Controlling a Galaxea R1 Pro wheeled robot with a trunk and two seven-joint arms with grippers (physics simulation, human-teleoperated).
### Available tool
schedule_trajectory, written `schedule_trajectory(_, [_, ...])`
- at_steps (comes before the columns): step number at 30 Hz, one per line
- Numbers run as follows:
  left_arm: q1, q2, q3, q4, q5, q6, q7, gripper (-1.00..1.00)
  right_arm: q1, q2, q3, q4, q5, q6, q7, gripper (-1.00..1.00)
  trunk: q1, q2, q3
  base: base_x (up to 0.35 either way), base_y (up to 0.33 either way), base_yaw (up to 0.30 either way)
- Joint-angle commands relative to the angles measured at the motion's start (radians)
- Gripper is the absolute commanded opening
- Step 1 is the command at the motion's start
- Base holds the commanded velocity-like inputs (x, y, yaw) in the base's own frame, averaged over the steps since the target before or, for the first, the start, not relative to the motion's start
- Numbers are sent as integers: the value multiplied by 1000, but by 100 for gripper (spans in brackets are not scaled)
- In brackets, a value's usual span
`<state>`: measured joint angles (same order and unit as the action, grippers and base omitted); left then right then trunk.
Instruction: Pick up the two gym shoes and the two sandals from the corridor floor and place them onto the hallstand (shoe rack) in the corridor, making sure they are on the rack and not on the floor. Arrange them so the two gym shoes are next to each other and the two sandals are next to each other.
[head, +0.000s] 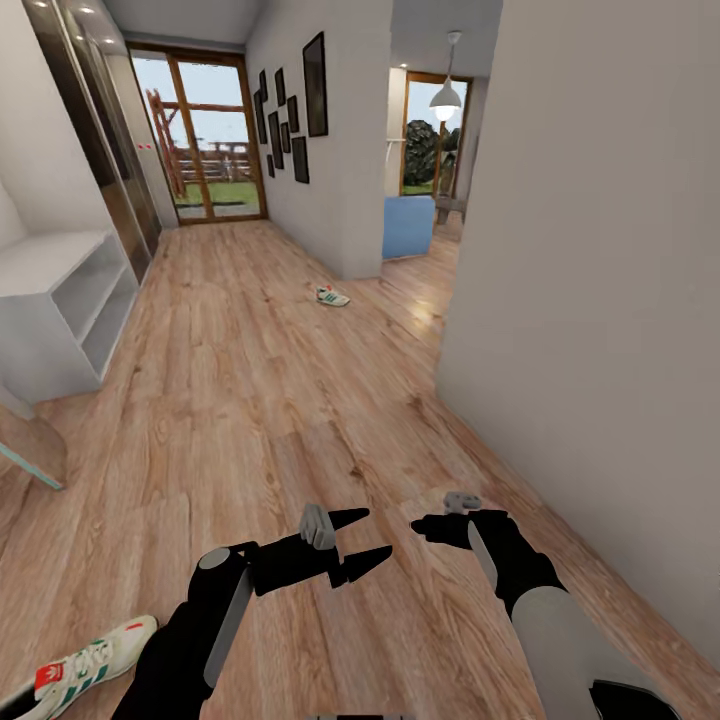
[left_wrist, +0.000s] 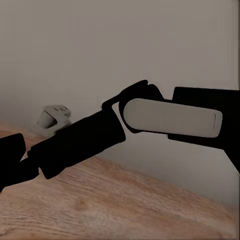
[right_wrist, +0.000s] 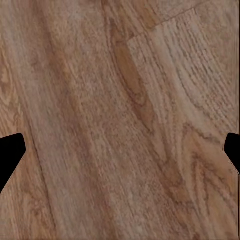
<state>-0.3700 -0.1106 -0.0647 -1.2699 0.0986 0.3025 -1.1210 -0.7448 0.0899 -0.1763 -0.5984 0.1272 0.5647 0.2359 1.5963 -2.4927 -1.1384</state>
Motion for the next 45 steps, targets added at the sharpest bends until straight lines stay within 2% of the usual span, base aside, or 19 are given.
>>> schedule_trajectory(1, [0,0,0,0,6,10,-2,100,-1,1,-8,-1,11,4,8,100,0,0,-1,52,97,-300])
schedule_trajectory(22, [-1,0,-1,0,6,10,-2,100,-1,1,-8,-1,11,4,8,100,0,0,-1,1,12,-300])
schedule_trajectory(45, [-1,0,0,0,6,10,-2,100,-1,1,-8,-1,9,4,8,100,0,0,-1,-178,180,-300])
